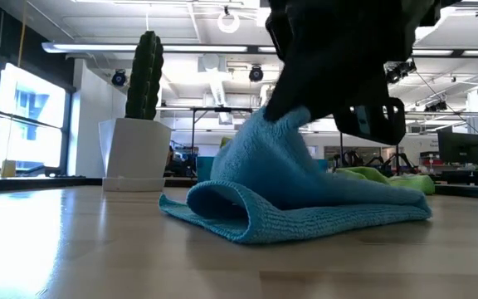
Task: Fold microfiber towels
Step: Fold the blue microfiber towel, then stack the blue microfiber towel on top of the green microfiber towel
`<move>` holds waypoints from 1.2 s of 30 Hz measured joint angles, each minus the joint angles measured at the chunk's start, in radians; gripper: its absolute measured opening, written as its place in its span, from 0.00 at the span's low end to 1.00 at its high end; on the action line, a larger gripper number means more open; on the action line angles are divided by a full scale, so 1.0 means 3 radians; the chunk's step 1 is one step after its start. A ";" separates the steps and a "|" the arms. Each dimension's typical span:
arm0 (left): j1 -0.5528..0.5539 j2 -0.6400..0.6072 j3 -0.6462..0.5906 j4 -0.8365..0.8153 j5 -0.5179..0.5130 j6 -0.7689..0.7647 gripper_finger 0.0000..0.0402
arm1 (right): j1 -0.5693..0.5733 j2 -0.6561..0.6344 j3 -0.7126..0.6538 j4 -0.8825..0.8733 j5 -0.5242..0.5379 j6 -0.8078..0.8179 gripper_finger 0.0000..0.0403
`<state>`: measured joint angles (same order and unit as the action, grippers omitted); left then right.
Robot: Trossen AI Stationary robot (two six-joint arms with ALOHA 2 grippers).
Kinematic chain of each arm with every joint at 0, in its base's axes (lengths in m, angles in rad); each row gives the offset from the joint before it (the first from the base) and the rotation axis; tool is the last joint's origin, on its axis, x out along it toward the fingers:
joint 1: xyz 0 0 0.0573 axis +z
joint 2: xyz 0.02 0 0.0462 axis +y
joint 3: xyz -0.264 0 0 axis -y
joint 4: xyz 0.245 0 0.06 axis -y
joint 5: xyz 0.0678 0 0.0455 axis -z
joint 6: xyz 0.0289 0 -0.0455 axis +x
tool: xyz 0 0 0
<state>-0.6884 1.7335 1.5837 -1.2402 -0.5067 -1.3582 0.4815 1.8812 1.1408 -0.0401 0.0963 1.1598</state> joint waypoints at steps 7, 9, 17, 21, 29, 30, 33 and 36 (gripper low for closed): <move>0.0000 0.0000 0.0000 -0.0021 -0.0007 0.0001 0.32 | 0.0036 0.0000 0.0008 0.0099 -0.0464 -0.0502 0.31; 0.0000 0.0000 0.0000 -0.0039 -0.0007 0.0000 0.32 | 0.0032 0.0000 0.0009 0.0097 -0.0685 -0.0670 0.35; 0.0000 0.0000 0.0000 -0.0054 -0.0008 0.0001 0.32 | 0.0084 -0.0001 0.0009 0.0081 -0.0287 -0.1618 0.37; 0.0000 0.0000 0.0000 -0.0054 -0.0008 0.0060 0.32 | 0.0247 0.0009 0.0009 0.0071 -0.0074 -0.2649 0.36; 0.0000 0.0000 0.0000 -0.0049 -0.0008 0.0084 0.32 | 0.0416 0.0053 0.0009 0.0026 0.0460 -0.3772 0.36; 0.0000 0.0000 0.0000 -0.0047 -0.0008 0.0078 0.32 | 0.0404 0.0063 0.0009 0.0016 0.0480 -0.3776 0.36; 0.0000 0.0001 0.0000 -0.0046 -0.0008 0.0024 0.32 | 0.0361 0.0118 0.0009 0.0029 0.0501 -0.3773 0.36; 0.0000 0.0002 0.0000 -0.0045 -0.0007 0.0014 0.32 | 0.0336 0.0198 0.0009 -0.0039 0.0475 -0.3800 0.36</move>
<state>-0.6884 1.7340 1.5837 -1.2537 -0.5087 -1.3540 0.5822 1.9405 1.1435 -0.0518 0.2389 0.0199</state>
